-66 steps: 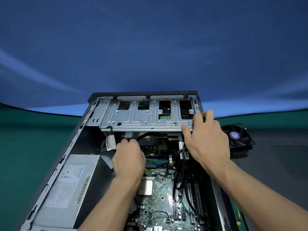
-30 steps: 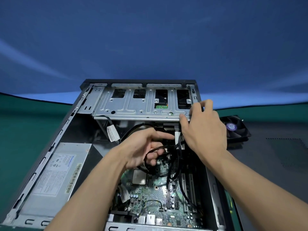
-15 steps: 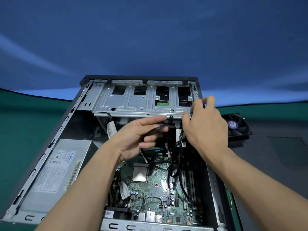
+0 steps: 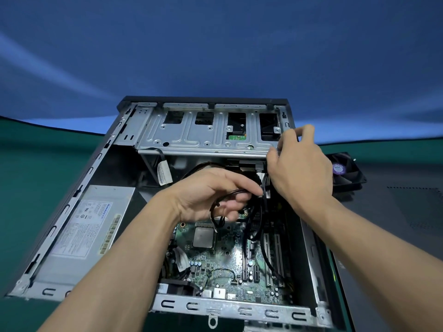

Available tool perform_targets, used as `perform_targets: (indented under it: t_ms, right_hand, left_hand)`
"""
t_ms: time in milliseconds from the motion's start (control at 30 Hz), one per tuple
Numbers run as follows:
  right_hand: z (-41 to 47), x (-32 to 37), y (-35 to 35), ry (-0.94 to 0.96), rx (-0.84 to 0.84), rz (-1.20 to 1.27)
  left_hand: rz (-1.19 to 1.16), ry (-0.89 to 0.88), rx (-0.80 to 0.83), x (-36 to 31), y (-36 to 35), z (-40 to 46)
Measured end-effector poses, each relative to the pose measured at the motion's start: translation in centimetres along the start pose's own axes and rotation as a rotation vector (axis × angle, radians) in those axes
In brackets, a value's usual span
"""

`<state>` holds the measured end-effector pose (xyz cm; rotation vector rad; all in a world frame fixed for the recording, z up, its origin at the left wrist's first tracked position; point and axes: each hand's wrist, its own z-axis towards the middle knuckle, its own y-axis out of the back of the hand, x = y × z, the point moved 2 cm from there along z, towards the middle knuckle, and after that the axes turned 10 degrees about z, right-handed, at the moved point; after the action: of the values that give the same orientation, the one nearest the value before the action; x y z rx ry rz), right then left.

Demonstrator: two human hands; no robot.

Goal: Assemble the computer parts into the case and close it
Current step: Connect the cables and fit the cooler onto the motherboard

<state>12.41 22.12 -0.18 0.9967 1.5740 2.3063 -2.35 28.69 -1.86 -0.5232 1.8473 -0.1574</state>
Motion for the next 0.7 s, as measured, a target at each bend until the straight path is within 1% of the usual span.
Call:
perform_targets:
  t_ms: [133, 200, 267, 300, 333, 400, 433, 467, 500, 567, 600, 633, 700]
  right_hand:
    - [0.0, -0.1, 0.0, 0.004, -0.010, -0.002]
    - [0.1, 0.0, 0.0, 0.002, -0.013, -0.003]
    - [0.1, 0.0, -0.1, 0.004, -0.017, -0.008]
    - [0.1, 0.0, -0.1, 0.007, -0.019, -0.013]
    - [0.0, 0.0, 0.0, 0.009, -0.020, -0.017]
    - [0.0, -0.1, 0.0, 0.013, -0.020, -0.021]
    - [0.0, -0.1, 0.0, 0.014, -0.017, -0.022]
    - [0.0, -0.1, 0.0, 0.014, -0.014, -0.024]
    - [0.0, 0.0, 0.0, 0.011, -0.012, -0.024]
    - [0.0, 0.0, 0.1, 0.009, -0.008, -0.019]
    - [0.0, 0.0, 0.1, 0.007, -0.005, -0.016]
    - [0.0, 0.0, 0.2, 0.004, -0.002, -0.012]
    - [-0.1, 0.1, 0.2, -0.003, 0.007, -0.008]
  left_hand:
    - [0.029, -0.073, -0.019, 0.0, -0.2, 0.0]
    - [0.055, -0.085, -0.080, 0.2, -0.3, 0.0]
    - [0.111, -0.044, -0.188, 0.4, -0.3, 0.2]
    - [0.186, -0.019, -0.270, 0.6, -0.2, 0.3]
    - [0.325, 0.003, -0.365, 1.0, 0.0, 0.3]
    - [0.733, 0.058, -0.535, 1.8, 0.7, 0.2]
    - [0.913, 0.105, -0.587, 2.3, 1.0, 0.0]
    - [1.025, 0.157, -0.635, 2.6, 1.3, -0.2]
    - [1.058, 0.192, -0.688, 2.9, 1.8, -0.4]
    - [1.041, 0.221, -0.784, 3.1, 2.3, -0.7]
    - [0.987, 0.227, -0.821, 3.1, 2.5, -0.7]
    - [0.894, 0.226, -0.846, 3.1, 2.5, -0.6]
    - [0.621, 0.176, -0.875, 2.9, 2.5, -0.5]
